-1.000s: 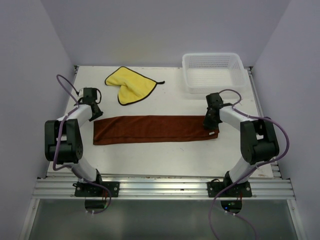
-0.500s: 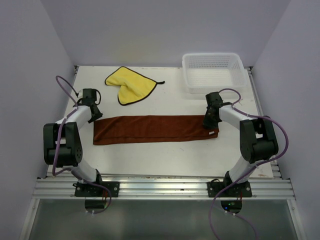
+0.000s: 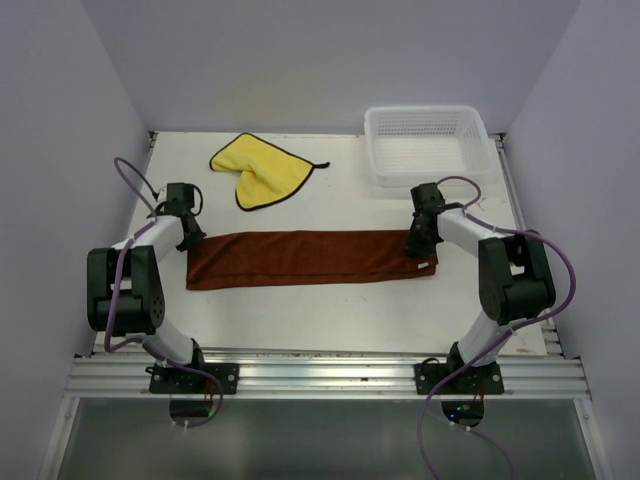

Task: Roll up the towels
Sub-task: Fold the towel

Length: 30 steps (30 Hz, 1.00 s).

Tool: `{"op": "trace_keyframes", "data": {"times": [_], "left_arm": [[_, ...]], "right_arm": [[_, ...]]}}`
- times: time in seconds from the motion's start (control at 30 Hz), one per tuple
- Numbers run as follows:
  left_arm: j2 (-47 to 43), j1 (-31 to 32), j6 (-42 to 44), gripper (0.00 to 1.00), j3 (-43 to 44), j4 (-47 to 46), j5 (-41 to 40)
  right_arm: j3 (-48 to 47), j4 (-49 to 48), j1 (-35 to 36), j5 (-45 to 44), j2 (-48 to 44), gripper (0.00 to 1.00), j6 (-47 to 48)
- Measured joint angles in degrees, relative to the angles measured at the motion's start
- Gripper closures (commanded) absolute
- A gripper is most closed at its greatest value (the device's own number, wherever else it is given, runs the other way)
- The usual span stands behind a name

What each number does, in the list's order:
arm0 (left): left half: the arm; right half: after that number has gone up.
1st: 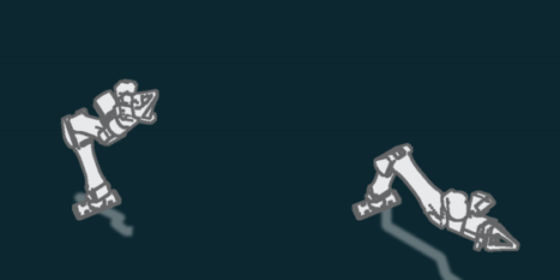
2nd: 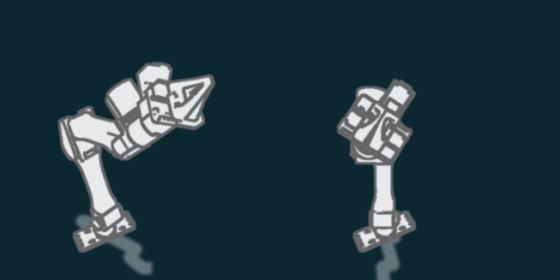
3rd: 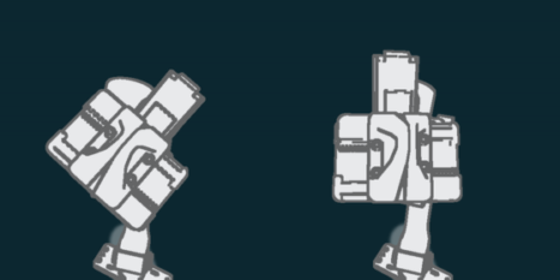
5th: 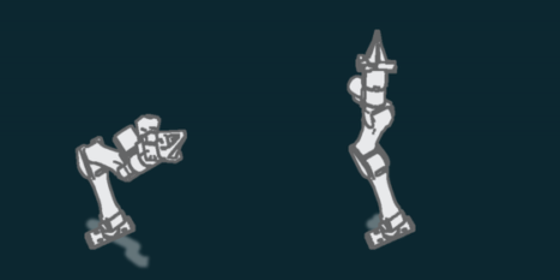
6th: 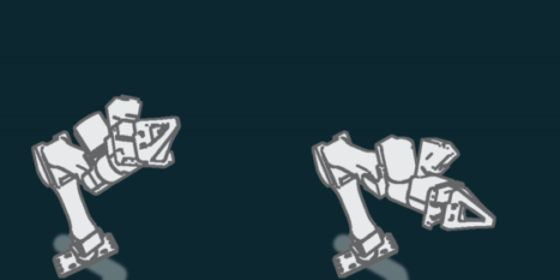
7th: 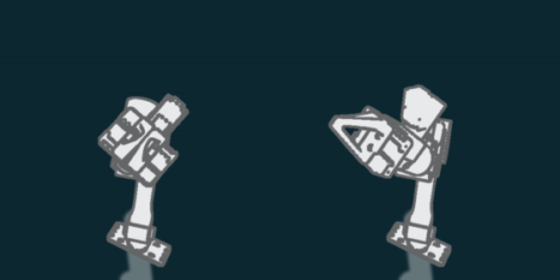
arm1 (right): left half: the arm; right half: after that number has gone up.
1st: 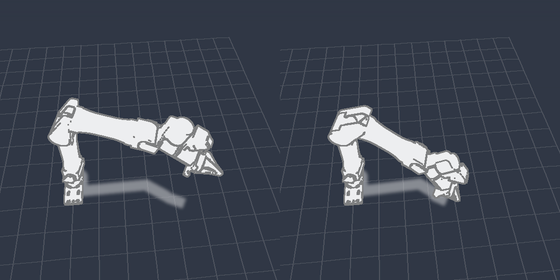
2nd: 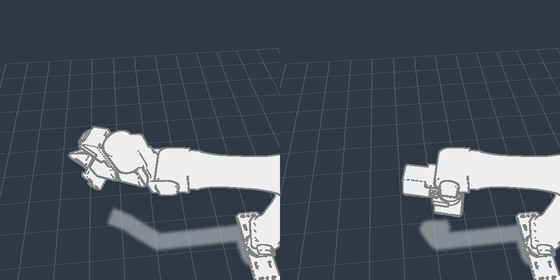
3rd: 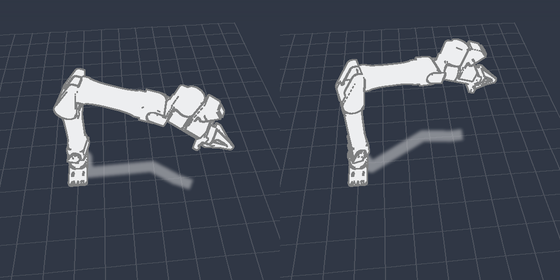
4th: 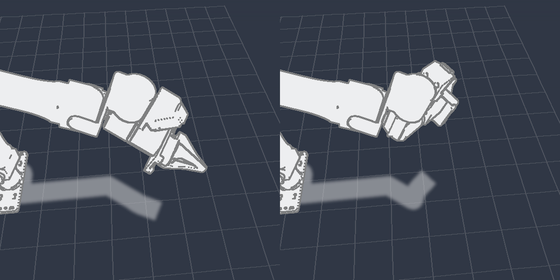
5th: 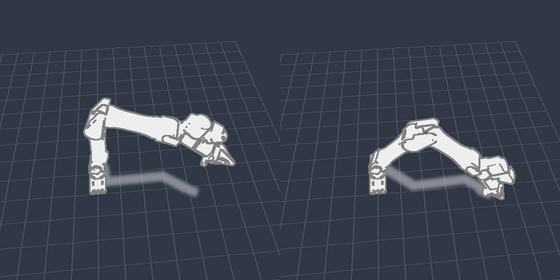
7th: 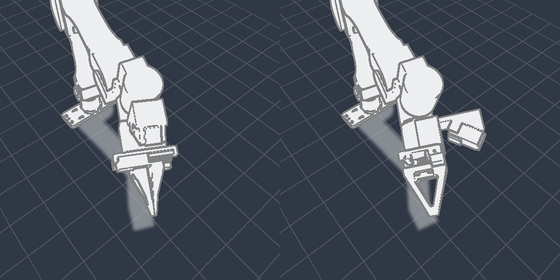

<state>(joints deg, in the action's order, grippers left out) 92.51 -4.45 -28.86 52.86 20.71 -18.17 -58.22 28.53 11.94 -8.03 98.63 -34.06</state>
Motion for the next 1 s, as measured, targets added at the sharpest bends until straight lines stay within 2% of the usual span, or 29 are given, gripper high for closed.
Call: {"op": "trace_keyframes", "data": {"times": [0.1, 0.2, 0.77, 0.87, 0.9, 1.0], "left_arm": [[0.2, 0.0, 0.1, 0.89, 0.0, -0.1, -0.1], [0.4, 0.0, 0.5, 0.99, 0.1, -0.1, -0.7], [1.2, 0.0, 2.4, 1.00, 3.9, -0.1, -2.0], [1.8, 0.0, 2.6, 0.95, 3.9, -0.1, -2.1], [2.0, 0.0, 2.8, 0.89, 3.9, -0.1, -2.1], [2.2, 0.0, 3.2, 0.82, 3.9, -0.1, -2.5]], "right_arm": [[-0.1, 0.1, 0.0, 0.0, 0.0, 0.80, 0.0], [-0.1, 0.1, 0.0, 0.0, 0.0, 0.80, 0.0], [-0.6, 0.7, 0.0, -0.2, 0.4, 0.79, 0.0], [-0.6, 0.7, 0.0, -0.2, 0.5, 0.80, 0.0], [-0.7, 0.8, 0.0, -0.2, 0.5, 0.79, 0.0], [-1.1, 1.2, 0.0, -0.1, 0.8, 0.77, 0.2]]}}
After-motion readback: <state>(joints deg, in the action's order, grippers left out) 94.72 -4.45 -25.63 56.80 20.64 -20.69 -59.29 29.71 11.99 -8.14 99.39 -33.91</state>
